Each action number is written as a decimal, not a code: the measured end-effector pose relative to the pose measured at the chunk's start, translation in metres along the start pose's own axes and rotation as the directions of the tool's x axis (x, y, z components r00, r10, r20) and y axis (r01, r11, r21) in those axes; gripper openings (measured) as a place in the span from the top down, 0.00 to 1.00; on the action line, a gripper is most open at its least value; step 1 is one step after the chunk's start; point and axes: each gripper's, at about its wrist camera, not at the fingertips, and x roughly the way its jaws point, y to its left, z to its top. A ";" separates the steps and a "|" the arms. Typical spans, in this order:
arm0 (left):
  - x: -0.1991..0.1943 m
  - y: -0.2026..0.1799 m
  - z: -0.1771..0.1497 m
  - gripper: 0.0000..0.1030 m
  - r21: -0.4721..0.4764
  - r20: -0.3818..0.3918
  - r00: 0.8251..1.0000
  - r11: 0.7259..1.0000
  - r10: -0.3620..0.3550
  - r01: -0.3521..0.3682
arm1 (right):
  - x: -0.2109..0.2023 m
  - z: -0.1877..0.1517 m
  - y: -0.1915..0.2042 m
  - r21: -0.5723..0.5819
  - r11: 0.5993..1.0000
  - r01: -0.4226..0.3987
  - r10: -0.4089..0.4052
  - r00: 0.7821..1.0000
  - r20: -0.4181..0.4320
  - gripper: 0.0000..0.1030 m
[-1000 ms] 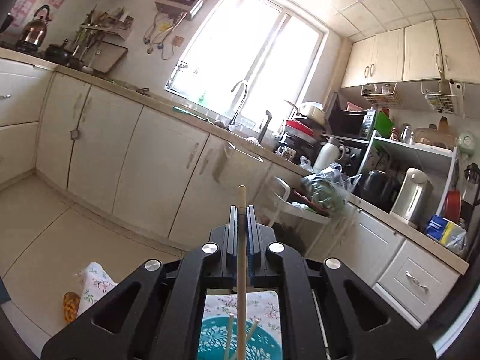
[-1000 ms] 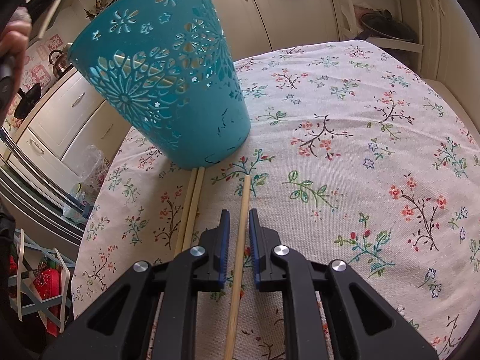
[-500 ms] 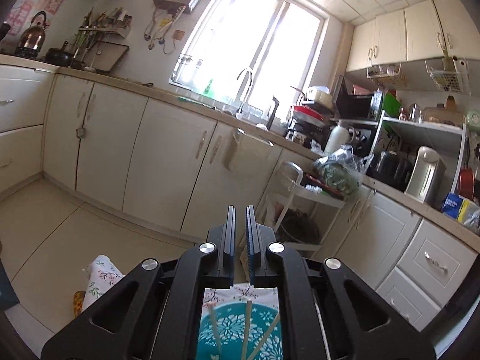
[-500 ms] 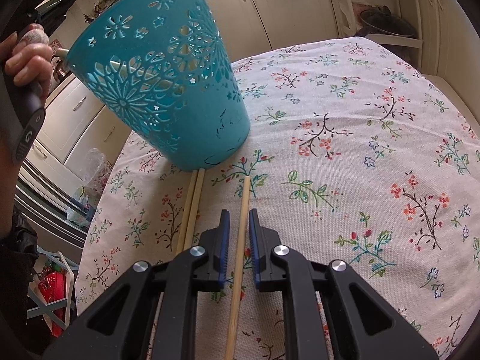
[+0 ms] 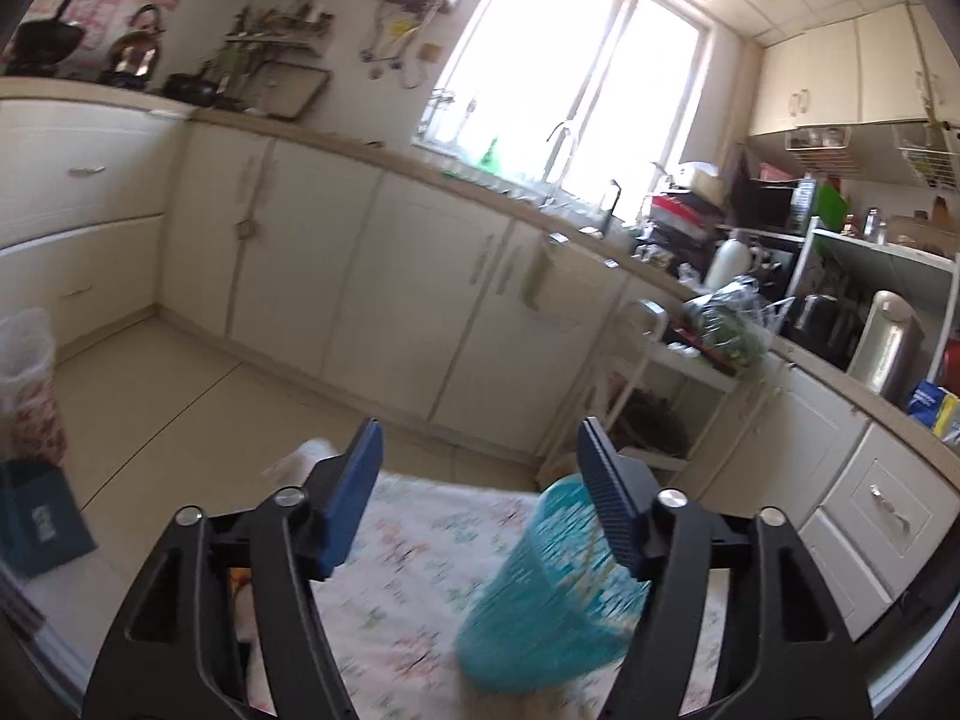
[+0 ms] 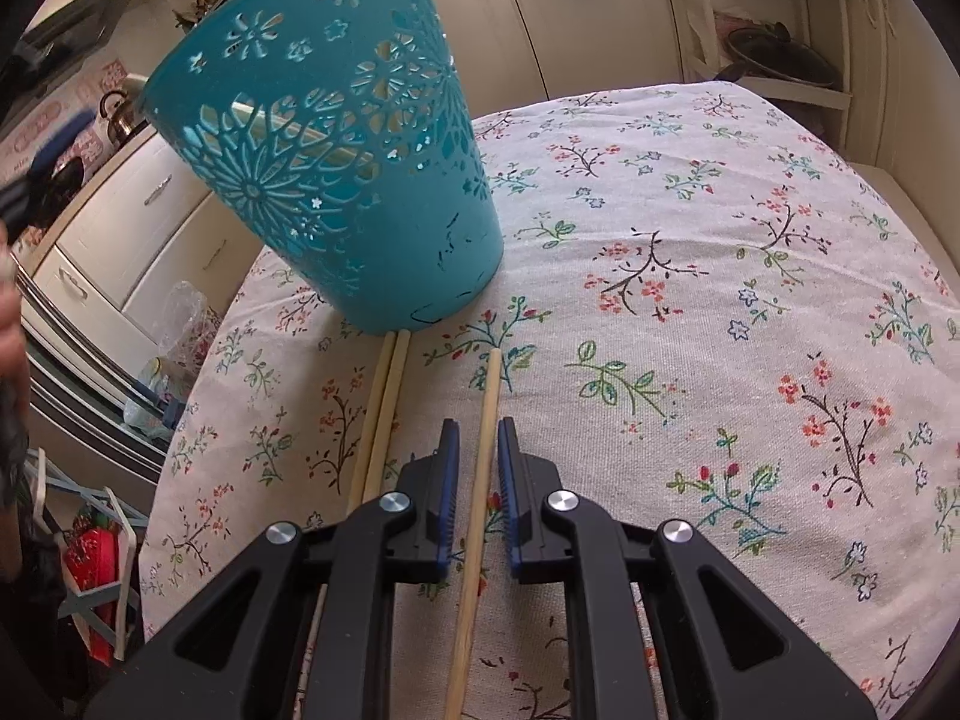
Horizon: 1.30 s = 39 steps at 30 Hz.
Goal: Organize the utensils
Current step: 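Lift the stick upright with the left tool into the teal cup and release, then lift the held stick with the right tool into the teal cup and release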
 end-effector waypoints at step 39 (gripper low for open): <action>0.041 0.033 -0.138 0.17 -0.037 -0.437 0.897 0.995 0.067 -0.092 | -0.132 0.126 0.029 -0.120 0.987 -0.110 0.148 0.916 0.372 0.46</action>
